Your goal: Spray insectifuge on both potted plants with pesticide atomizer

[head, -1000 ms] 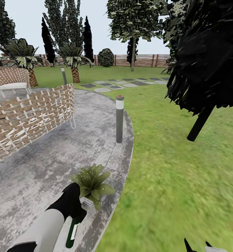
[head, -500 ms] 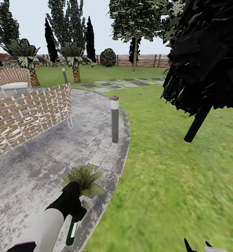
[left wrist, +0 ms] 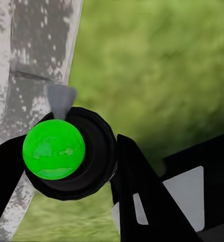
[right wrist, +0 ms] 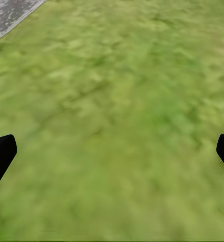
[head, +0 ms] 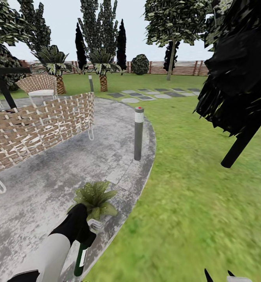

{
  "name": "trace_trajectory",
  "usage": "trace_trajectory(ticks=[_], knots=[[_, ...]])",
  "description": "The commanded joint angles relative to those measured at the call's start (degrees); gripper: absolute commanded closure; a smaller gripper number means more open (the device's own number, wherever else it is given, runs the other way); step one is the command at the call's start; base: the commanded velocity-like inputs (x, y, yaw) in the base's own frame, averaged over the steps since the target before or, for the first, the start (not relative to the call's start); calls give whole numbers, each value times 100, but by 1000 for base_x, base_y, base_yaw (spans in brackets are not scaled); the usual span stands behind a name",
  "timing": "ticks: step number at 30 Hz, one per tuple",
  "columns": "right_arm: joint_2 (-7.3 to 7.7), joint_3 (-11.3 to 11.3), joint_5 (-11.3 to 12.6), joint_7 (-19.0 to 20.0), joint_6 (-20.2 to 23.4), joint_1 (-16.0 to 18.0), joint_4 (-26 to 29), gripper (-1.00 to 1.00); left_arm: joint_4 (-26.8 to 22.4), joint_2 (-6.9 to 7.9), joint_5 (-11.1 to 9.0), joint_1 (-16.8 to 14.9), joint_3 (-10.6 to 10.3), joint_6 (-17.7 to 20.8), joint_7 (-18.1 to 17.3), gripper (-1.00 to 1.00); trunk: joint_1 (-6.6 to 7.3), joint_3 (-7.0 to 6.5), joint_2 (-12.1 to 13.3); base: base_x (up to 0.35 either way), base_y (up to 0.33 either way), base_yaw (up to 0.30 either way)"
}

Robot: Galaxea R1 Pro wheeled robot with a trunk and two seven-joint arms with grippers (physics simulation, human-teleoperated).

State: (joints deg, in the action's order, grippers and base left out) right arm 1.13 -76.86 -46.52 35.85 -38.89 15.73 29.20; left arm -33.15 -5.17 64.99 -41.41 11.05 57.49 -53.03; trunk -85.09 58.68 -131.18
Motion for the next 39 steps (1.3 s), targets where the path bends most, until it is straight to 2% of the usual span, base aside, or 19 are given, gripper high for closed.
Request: trace_trajectory(ticks=[1, 5, 10, 17, 21, 26, 31, 34, 39], knots=[[-1, -48, -23, 45, -23, 9, -2, -100, -7, 1, 58, -6, 42, 26, -49, 100, 1, 5, -3, 79, -275, 279], [-2, -47, -23, 45, -23, 9, -2, -100, -9, 37, 58, -7, 54, 26, -49, 100, 1, 5, -3, 179, -263, 279], [-5, -43, -23, 45, -23, 9, -9, -100, -158, 49, 66, -7, 244, 26, -35, 100, 1, 5, -3, 234, -242, 279], [-8, -43, -23, 45, -22, 9, -6, -100, -256, 47, 67, -2, 290, 26, 79, 100, 1, 5, -3, 239, -240, 266], [0, -48, -23, 45, -23, 9, -2, -100, -257, 43, 72, -4, 430, 23, 88, 100, 1, 5, -3, 237, -238, 44], [1, -45, -29, 45, -22, 9, -2, -100, -245, 43, 127, 7, 450, 22, 106, 100, 1, 5, -3, 58, -249, 2], [1, -47, -24, 45, -22, 9, -2, -100, -202, 57, 137, 23, 457, 19, 119, 100, 1, 5, -3, 1, -30, 0], [-6, -43, -23, 45, -22, 9, -2, -100, -200, 241, 85, 100, 466, 25, 262, 100, 1, 5, -3, 0, -1, 158], [-7, -42, -23, 45, -22, 9, -2, -100, -200, 262, 59, 106, 468, 26, 283, 100, 1, 5, -3, 0, 0, 270]])
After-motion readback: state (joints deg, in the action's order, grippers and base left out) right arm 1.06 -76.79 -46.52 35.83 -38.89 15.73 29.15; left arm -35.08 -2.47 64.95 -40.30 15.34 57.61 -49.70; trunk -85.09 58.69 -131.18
